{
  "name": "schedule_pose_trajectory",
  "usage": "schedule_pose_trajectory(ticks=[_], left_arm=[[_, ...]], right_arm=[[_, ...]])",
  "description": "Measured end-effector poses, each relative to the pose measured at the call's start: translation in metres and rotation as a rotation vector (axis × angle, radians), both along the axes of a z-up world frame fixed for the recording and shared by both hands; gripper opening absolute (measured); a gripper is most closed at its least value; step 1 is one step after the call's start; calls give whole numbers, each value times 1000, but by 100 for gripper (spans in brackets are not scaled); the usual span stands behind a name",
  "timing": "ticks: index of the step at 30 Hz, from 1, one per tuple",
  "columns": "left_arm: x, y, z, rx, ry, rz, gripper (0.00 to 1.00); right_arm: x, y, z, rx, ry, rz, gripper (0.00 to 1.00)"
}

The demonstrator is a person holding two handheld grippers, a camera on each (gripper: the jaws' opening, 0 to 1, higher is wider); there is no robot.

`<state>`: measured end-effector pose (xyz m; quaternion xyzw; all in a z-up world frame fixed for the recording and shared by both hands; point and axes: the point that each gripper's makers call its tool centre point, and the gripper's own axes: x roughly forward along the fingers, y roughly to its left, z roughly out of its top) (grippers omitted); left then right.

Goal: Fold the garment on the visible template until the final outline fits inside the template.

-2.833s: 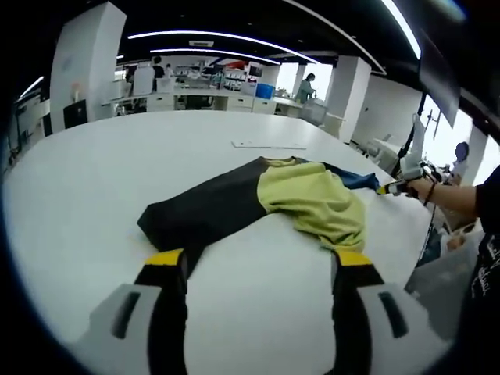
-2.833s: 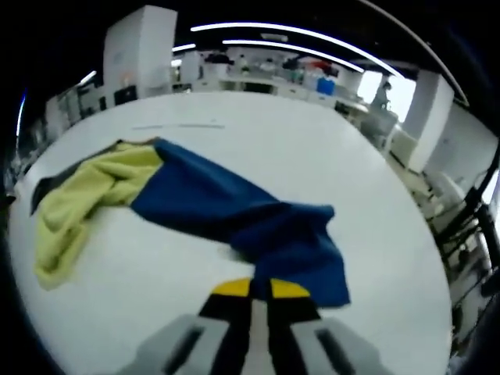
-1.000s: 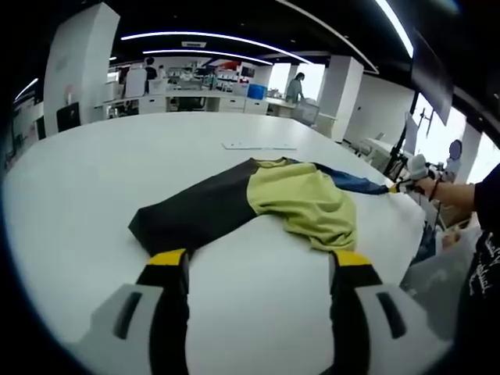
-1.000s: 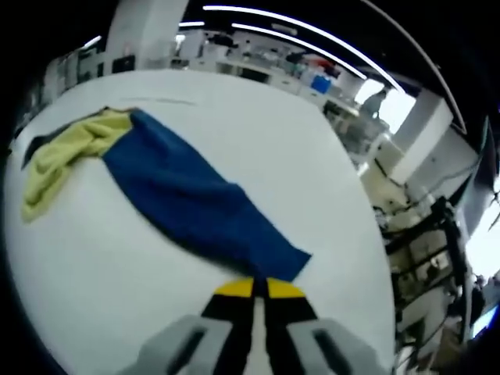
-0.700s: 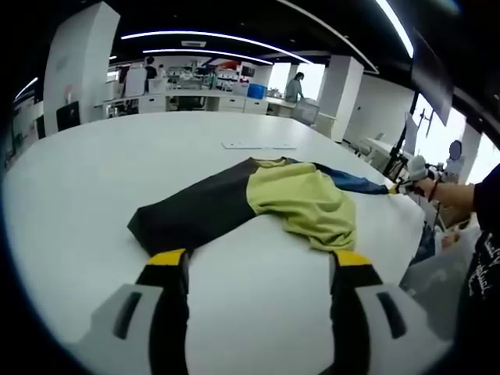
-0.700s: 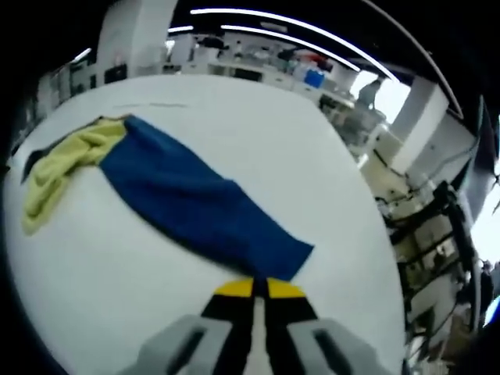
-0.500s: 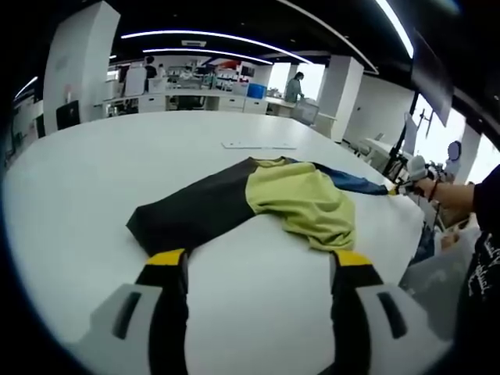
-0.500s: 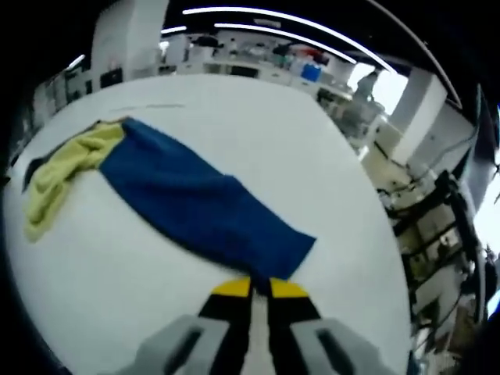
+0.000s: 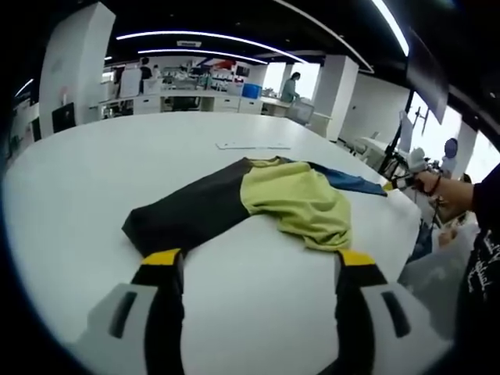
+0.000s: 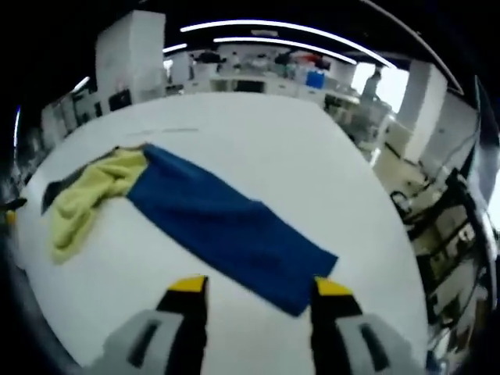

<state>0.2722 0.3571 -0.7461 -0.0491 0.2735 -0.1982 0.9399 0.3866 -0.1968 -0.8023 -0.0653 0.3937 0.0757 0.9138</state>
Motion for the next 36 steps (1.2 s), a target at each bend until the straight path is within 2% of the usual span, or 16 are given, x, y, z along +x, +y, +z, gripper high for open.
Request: schedule_pose_trajectory(ticks=[2,3,7,17,28,36], left_arm=[[-1,-8,3,4,-10,-8,77],[-1,-13,5,5,-16,-13,77],[5,-20,10,10,-40,-33,76],[21,-37,10,13,-71,-95,69],[33,-65,-5,-14,-46,-130,62],[38,-89,-22,-15,-19,-169,52]], right_arm=[[3,6,1,13,-5,21,52],[1,18,6,23,-14,40,53],[6,38,10,46,-31,95,53],[15,100,23,97,-62,233,50],[17,149,18,122,-40,354,46],[15,184,10,115,-23,451,42]])
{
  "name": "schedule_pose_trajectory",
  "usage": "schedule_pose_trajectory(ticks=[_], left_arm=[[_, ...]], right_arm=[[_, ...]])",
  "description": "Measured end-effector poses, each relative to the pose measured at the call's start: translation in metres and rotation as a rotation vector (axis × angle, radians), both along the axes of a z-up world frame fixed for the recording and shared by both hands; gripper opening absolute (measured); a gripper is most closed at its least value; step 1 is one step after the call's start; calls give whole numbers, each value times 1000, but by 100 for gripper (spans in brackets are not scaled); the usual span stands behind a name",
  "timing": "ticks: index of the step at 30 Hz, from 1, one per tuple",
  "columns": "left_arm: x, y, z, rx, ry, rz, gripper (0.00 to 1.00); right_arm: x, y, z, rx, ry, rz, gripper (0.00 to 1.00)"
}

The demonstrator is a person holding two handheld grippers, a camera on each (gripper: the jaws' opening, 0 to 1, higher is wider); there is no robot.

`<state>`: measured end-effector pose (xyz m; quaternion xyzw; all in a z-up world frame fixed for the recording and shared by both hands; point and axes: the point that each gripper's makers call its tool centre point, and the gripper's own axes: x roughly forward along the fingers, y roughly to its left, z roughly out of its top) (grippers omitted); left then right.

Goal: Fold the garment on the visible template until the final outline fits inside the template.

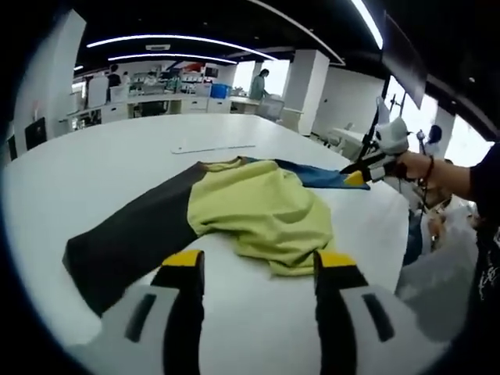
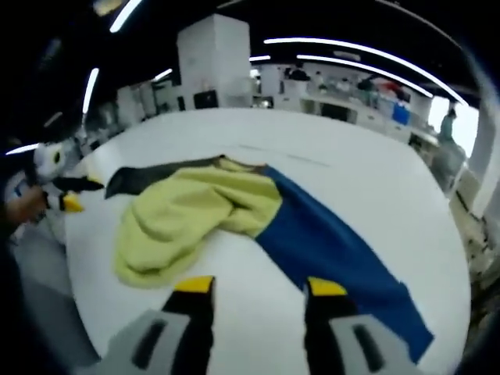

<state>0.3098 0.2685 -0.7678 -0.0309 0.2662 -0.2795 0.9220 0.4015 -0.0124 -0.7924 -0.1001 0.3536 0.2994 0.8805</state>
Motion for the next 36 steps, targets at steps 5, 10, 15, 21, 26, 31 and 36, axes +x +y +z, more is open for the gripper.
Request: schedule_pose_trajectory(ticks=[5,10,15,21,26,31,36], left_arm=[[4,-8,-14,8,20,-19,48],[6,-13,-27,14,47,-22,45],[6,-17,-39,29,73,-34,41],[9,-22,-46,22,87,-44,35],[10,-30,-51,9,105,-59,29],[10,-33,-58,1,122,-72,23],[6,-45,-61,6,137,-112,15]], right_arm=[[0,21,-3,9,8,48,39],[3,38,-12,-1,21,98,37],[1,55,-24,9,55,149,33],[-2,71,-38,36,102,206,30],[0,81,-40,57,106,244,26],[-1,91,-42,67,107,298,19],[-3,95,-47,84,117,318,10]])
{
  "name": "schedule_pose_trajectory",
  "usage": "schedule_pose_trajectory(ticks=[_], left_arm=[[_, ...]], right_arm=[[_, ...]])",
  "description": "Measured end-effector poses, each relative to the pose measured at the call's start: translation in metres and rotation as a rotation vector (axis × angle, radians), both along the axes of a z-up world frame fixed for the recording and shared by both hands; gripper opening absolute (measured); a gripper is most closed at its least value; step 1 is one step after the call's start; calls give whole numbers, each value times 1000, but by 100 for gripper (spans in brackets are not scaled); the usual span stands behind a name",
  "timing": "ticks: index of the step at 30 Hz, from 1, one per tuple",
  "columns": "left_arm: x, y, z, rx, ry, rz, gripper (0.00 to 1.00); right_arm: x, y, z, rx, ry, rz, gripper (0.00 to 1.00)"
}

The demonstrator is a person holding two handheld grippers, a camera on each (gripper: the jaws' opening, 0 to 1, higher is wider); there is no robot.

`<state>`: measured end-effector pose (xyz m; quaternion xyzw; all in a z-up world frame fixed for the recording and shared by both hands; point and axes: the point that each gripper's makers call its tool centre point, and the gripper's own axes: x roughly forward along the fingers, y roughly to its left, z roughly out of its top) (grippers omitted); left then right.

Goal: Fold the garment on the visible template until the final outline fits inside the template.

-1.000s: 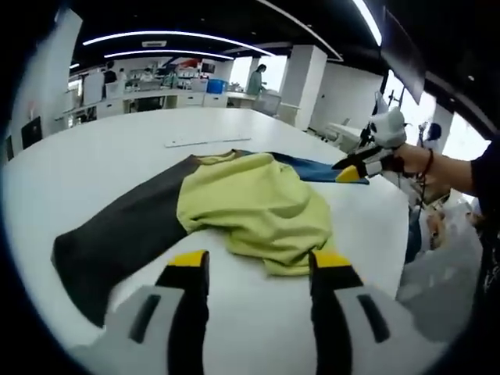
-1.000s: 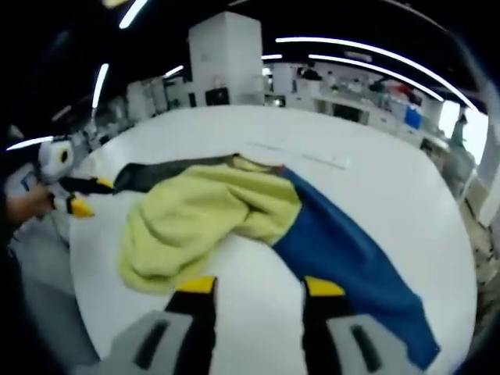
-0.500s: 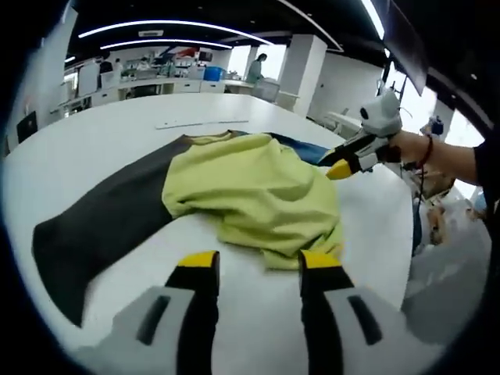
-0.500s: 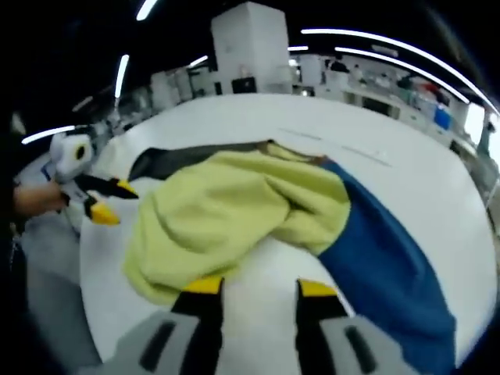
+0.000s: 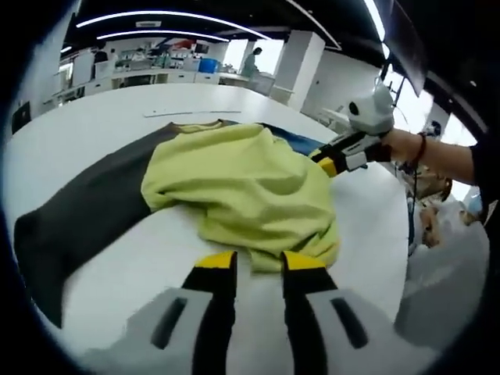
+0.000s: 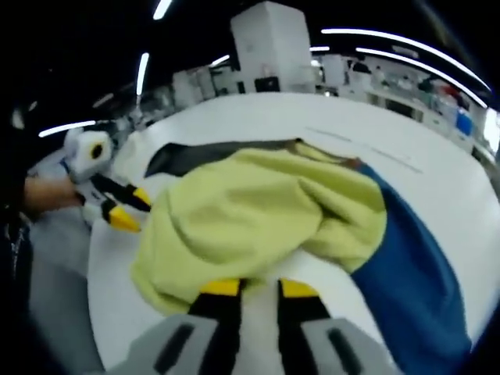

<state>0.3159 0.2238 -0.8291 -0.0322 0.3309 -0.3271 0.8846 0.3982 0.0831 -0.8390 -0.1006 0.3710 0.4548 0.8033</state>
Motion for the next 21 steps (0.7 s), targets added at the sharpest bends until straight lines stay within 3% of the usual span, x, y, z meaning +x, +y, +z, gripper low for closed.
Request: schedule_pose_trajectory(ticks=[8,15,21], left_arm=[[-3,-3,-12,82,7,-62,6],[-4,-4,-6,88,-7,-51,2],[-8,1,6,45,-9,-8,1]], right_arm=[[-5,5,-1,6,-3,13,2],[-5,2,3,17,-16,-11,0],[-6,-7,14,28,-39,-37,0]])
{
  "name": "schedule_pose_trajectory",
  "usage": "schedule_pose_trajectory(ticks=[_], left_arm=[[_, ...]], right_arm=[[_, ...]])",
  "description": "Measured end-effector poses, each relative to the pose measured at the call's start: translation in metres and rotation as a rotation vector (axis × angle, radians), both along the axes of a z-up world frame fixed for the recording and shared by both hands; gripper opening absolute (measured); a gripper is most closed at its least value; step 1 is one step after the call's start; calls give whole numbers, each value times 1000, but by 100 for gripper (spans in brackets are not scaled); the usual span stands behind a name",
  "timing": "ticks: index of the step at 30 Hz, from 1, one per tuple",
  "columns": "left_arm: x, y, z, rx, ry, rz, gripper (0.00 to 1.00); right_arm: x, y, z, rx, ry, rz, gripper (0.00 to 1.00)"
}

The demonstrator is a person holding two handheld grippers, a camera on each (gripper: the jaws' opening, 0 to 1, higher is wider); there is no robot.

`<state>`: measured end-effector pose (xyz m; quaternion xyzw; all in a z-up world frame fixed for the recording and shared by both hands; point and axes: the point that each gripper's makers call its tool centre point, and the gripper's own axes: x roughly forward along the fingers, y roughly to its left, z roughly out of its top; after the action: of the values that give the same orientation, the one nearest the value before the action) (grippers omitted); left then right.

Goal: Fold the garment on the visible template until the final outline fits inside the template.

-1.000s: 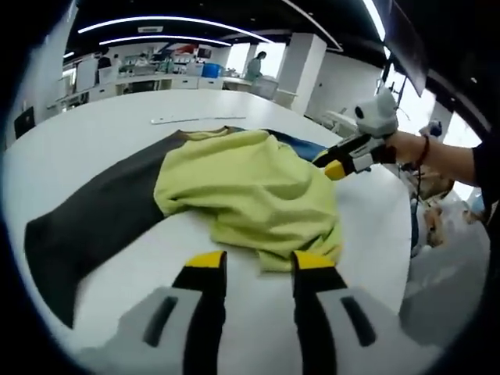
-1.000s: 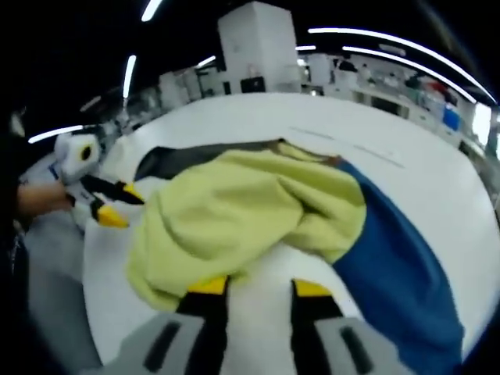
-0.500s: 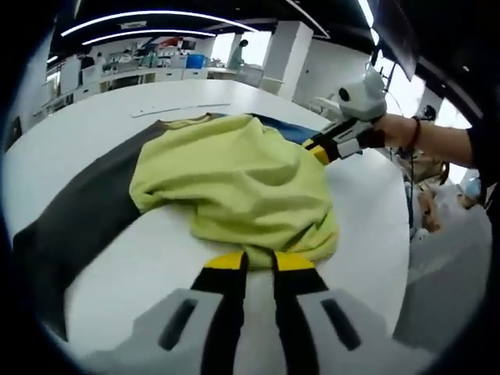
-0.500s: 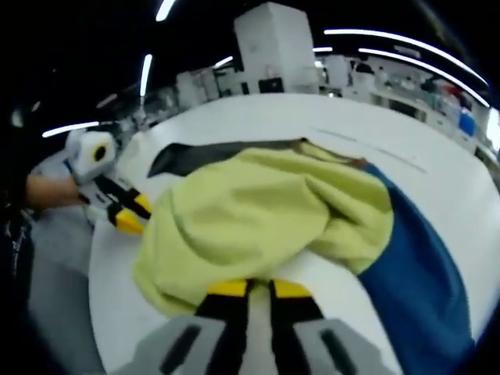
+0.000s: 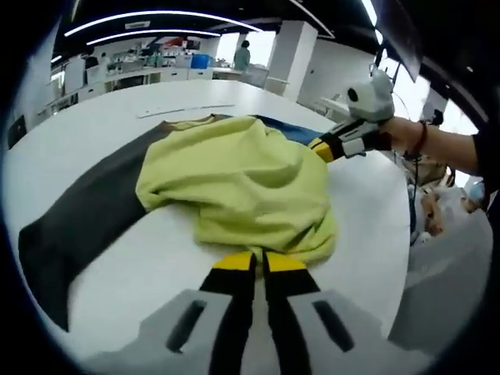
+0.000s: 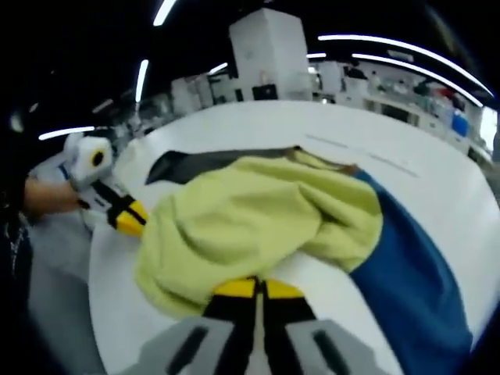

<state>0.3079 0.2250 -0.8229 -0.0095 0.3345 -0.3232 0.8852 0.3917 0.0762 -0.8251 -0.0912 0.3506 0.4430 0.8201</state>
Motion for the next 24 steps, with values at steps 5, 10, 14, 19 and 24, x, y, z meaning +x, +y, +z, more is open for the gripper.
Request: schedule_pose_trajectory(ticks=[5,10,14,19,24], left_arm=[[-6,5,16,-38,-17,18,0],[-11,8,28,-53,-44,28,0],[-14,13,33,-64,-49,39,0],[-17,14,43,-104,-47,67,0],[-22,17,48,-149,-28,84,0]], right_arm=[[-4,-9,9,7,-15,-26,0],[-13,-17,17,20,-10,-59,0],[-18,-21,25,15,-21,-76,0],[-26,-28,31,-15,-37,-83,0],[-40,-33,33,-60,-49,-96,0]])
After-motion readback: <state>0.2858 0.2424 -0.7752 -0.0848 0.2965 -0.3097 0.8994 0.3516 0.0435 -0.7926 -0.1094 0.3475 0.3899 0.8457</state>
